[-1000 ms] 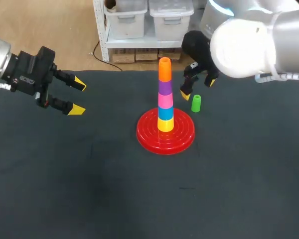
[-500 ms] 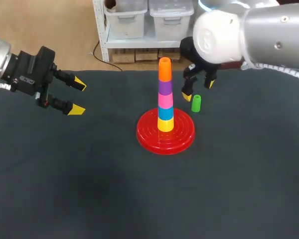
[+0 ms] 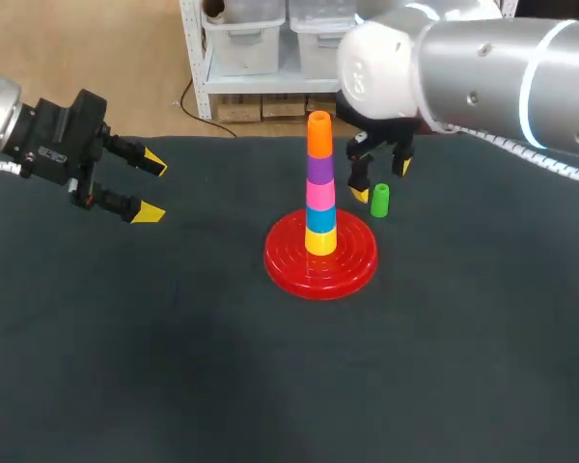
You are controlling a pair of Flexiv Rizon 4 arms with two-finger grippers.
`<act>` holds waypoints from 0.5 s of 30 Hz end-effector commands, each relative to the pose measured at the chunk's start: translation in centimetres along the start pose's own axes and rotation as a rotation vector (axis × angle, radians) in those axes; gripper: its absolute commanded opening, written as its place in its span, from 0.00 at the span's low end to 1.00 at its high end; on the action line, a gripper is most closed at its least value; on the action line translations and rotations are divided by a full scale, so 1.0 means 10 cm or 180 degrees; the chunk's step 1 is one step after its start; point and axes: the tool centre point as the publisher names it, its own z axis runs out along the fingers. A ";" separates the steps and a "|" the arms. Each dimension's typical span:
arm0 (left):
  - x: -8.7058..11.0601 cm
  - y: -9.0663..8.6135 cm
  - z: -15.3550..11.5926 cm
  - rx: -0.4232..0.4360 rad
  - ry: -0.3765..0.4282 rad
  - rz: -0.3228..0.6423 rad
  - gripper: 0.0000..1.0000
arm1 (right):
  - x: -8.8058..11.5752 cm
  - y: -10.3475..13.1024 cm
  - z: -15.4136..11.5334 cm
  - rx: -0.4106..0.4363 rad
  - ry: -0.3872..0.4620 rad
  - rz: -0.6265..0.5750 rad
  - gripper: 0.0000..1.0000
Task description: Pick up and stack the cylinders on the red base in this order: pink,purple,orange,green
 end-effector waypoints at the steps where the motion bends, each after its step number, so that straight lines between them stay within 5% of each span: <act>1: 0.01 -0.01 0.00 -0.0014 -0.0008 0.0006 1.00 | 0.07 0.06 0.07 0.0062 -0.0050 0.0010 0.93; 7: 0.01 -0.01 0.00 -0.0014 -0.0008 0.0006 1.00 | 0.11 0.06 0.15 0.0079 -0.0084 0.0073 0.80; 15: 0.01 -0.01 0.00 -0.0014 -0.0008 0.0006 1.00 | 0.13 0.00 0.16 0.0128 -0.0128 0.0122 0.78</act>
